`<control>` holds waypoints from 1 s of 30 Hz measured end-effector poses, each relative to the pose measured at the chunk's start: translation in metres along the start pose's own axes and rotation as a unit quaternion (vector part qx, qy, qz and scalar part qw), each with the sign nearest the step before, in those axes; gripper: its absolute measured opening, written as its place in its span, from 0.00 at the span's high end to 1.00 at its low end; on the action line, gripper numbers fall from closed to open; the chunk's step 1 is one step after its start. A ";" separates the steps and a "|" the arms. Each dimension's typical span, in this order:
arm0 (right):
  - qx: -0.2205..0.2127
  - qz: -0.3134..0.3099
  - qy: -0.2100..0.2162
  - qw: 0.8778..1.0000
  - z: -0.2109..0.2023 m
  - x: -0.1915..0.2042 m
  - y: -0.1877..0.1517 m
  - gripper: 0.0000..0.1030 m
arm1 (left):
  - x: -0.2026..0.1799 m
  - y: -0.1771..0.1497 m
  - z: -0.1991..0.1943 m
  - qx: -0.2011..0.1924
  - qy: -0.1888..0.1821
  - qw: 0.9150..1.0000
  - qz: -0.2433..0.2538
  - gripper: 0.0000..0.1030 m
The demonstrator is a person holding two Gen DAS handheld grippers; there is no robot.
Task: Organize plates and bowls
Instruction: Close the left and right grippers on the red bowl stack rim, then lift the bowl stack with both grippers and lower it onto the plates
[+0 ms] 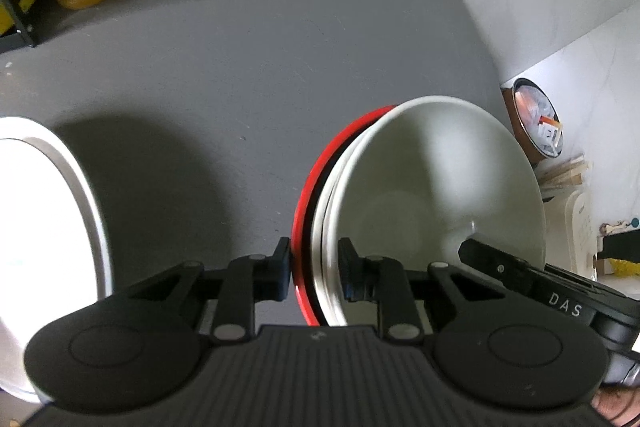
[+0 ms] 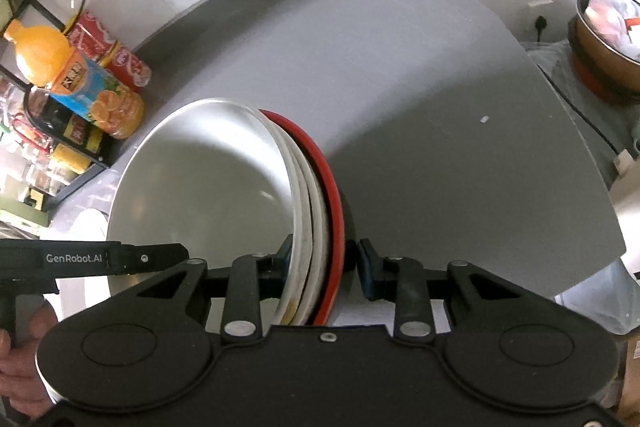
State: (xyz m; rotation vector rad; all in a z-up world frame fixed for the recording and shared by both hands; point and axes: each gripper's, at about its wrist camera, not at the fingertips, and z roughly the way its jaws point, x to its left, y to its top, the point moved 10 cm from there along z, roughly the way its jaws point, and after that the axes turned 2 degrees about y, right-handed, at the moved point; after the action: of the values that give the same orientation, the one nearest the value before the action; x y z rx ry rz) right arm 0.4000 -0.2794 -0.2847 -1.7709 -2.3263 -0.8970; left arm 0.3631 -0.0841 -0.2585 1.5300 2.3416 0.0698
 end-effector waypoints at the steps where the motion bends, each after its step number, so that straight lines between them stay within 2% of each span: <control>1: 0.001 0.000 0.001 1.000 0.000 0.004 0.001 0.71 | 0.004 0.001 -0.004 0.000 0.000 1.000 -0.002 0.78; 6: -0.002 -0.006 0.009 1.000 -0.001 0.028 0.004 0.71 | 0.019 0.006 -0.025 -0.020 -0.005 1.000 -0.005 0.78; 18: -0.006 -0.026 0.023 0.999 0.003 0.103 -0.009 0.71 | 0.088 0.000 -0.082 -0.039 0.000 0.999 -0.018 0.78; 30: -0.004 -0.039 0.038 0.999 0.019 0.170 -0.016 0.71 | 0.153 0.005 -0.115 -0.061 -0.002 0.997 -0.037 0.78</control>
State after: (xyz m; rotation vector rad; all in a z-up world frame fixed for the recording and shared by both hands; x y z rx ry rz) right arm 0.3348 -0.1276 -0.2381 -1.6292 -2.3629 -0.9676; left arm 0.2773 0.0715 -0.1883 1.3825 2.3416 0.1884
